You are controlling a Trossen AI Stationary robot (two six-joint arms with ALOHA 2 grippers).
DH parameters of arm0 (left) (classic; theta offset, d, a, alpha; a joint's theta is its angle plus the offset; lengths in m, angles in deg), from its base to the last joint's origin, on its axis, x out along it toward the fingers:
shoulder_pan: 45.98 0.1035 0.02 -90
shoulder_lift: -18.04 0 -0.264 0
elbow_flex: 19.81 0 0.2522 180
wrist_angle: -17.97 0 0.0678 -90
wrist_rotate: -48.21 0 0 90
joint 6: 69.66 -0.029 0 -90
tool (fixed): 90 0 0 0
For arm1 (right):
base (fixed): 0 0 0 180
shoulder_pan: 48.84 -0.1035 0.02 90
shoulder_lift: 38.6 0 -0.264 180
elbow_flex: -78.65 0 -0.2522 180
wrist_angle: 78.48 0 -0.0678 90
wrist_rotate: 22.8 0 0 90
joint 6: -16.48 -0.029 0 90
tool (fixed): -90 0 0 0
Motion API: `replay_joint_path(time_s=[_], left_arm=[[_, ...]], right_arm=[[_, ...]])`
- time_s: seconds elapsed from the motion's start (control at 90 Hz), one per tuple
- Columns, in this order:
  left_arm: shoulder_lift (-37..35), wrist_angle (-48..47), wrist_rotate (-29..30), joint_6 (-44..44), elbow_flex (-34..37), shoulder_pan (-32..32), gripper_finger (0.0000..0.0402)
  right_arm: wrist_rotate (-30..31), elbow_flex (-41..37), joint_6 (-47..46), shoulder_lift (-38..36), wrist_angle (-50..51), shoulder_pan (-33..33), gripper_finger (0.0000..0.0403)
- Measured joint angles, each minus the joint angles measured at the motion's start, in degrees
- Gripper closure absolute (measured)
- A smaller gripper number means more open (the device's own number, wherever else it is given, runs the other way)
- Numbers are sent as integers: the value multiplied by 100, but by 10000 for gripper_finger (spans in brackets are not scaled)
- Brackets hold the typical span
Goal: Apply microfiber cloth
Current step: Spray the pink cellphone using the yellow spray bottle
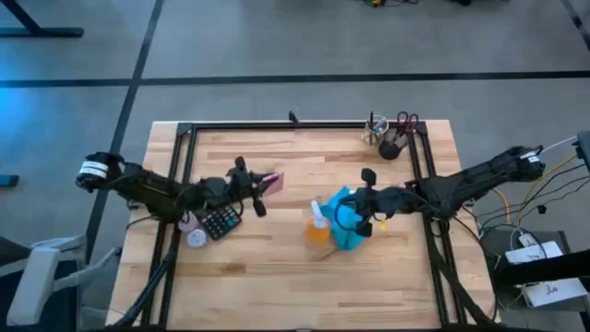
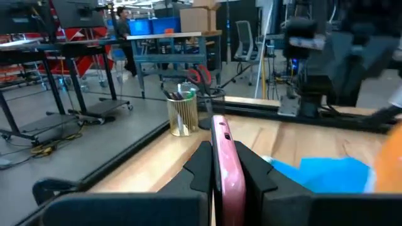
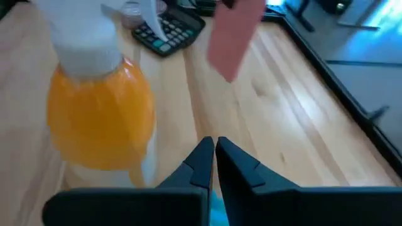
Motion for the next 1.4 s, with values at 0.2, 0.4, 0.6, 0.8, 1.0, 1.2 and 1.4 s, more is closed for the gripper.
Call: replay_joint_path(time_s=[0.2, 0.4, 0.6, 0.8, 1.0, 1.2, 1.4], left_arm=[[-17, 6, -130, -187, -121, 170, 388], [-20, 3, -138, -178, -142, 255, 376], [-20, 4, -139, -164, -148, 481, 380], [-20, 11, -133, -145, -151, 525, 387], [-26, -43, -133, -85, -230, 525, 386], [-17, -64, -135, -95, -271, 525, 385], [-9, -98, -792, 331, -322, 515, 385]], right_arm=[[-840, 42, 20, 89, -258, 436, 303], [-1094, 55, -279, 82, -338, 551, 195], [-1090, 55, -713, 69, -729, 613, 87], [-836, 55, -867, 31, -547, 737, 8], [-837, 56, -860, 36, -550, 732, 23], [-1140, 82, -1170, 122, -532, 737, 22], [-2200, 51, -403, 112, -1265, 741, 22]])
